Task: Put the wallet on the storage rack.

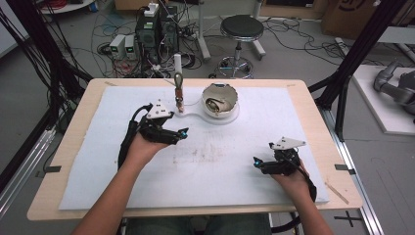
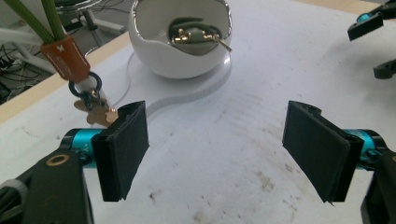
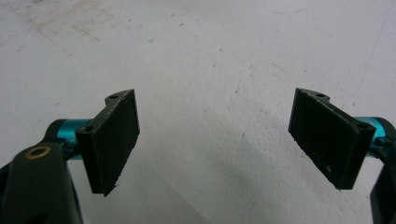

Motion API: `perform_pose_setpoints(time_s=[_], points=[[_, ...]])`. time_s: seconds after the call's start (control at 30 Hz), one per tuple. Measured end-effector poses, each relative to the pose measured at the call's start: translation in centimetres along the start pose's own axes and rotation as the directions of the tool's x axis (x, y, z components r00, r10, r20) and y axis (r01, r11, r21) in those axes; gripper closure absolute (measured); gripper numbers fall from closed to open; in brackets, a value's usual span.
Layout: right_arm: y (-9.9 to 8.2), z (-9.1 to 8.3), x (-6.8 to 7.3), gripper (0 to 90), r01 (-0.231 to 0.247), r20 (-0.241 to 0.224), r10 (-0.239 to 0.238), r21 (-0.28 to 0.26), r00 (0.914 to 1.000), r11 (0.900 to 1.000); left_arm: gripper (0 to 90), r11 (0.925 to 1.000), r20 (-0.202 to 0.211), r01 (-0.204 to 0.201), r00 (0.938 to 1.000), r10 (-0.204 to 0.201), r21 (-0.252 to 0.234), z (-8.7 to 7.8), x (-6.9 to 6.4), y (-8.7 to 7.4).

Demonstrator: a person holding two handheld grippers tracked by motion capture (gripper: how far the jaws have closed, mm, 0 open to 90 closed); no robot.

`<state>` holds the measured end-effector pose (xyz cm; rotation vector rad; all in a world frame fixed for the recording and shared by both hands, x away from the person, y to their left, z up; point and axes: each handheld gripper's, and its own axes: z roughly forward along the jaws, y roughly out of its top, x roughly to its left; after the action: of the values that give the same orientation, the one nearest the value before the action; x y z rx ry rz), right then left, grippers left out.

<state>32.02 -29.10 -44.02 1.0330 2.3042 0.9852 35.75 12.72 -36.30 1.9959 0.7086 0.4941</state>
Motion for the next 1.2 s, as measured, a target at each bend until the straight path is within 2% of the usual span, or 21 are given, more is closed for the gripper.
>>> perform_pose_setpoints(time_s=[0.13,0.43,0.6,0.9,1.2], points=[[-0.1,0.0,-0.2,16.5,-0.003,0.003,0.003,-0.001,1.0000,1.0000,22.6,1.0000,0.012,0.001,0.9999,-0.001,0.008,-0.5,-0.3,-1.3],[-0.3,-0.1,-0.5,16.5,-0.016,0.004,0.016,-0.002,0.9999,0.9999,22.6,0.9997,-0.017,0.026,0.9995,-0.026,0.000,-1.9,-1.0,-3.9],[-0.4,-0.1,-0.7,16.5,-0.013,0.002,0.013,-0.002,0.9999,0.9999,22.5,0.9993,-0.041,0.033,0.9986,-0.032,0.016,-2.0,-1.2,-4.7],[-0.3,0.0,-0.6,16.5,-0.002,0.003,0.002,0.007,1.0000,1.0000,22.6,0.9986,-0.031,0.049,0.9983,-0.048,0.019,-2.1,-1.3,-6.0],[-0.3,0.0,-0.5,16.5,-0.006,0.007,0.006,0.006,1.0000,1.0000,22.5,0.9983,-0.027,0.054,0.9982,-0.054,0.019,-2.1,-1.2,-6.3]])
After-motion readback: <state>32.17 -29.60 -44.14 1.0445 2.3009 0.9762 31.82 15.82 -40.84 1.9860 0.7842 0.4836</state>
